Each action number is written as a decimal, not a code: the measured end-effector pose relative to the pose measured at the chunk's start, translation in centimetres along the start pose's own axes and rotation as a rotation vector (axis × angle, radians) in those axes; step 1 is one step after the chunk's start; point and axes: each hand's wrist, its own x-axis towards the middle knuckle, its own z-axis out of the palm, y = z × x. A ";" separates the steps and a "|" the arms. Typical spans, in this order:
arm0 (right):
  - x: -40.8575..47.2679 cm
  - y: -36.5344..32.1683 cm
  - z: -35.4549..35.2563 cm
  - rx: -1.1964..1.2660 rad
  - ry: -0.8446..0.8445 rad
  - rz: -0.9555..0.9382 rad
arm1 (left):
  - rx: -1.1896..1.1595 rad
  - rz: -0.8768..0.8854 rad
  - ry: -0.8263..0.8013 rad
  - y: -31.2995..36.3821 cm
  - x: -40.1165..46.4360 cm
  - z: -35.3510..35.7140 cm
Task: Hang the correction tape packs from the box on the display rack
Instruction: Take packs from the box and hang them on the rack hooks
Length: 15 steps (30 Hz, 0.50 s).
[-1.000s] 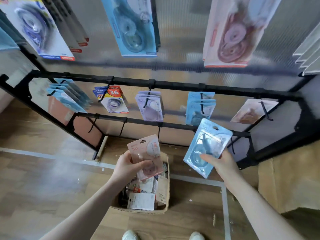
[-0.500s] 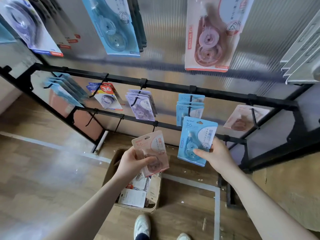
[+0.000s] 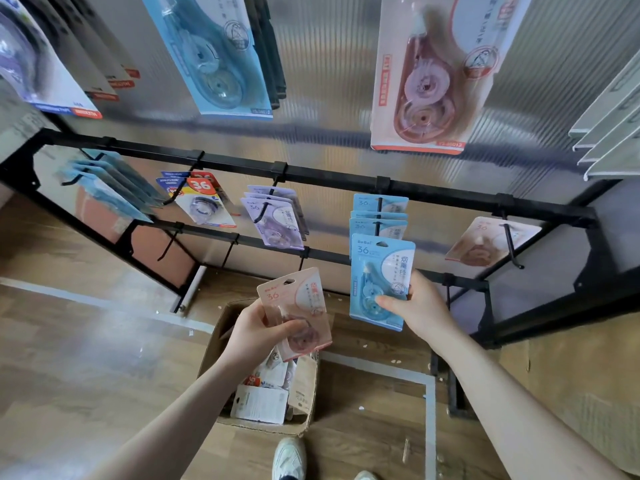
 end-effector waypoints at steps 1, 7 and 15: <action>0.1 0.0 0.1 -0.002 0.005 0.004 | -0.005 -0.001 -0.003 0.0 0.1 -0.1; 1.0 0.0 0.7 -0.013 0.008 0.003 | 0.008 -0.012 -0.027 -0.3 1.0 -0.8; 2.8 0.6 0.8 -0.058 0.083 0.020 | 0.018 -0.046 -0.033 -1.3 2.2 -1.7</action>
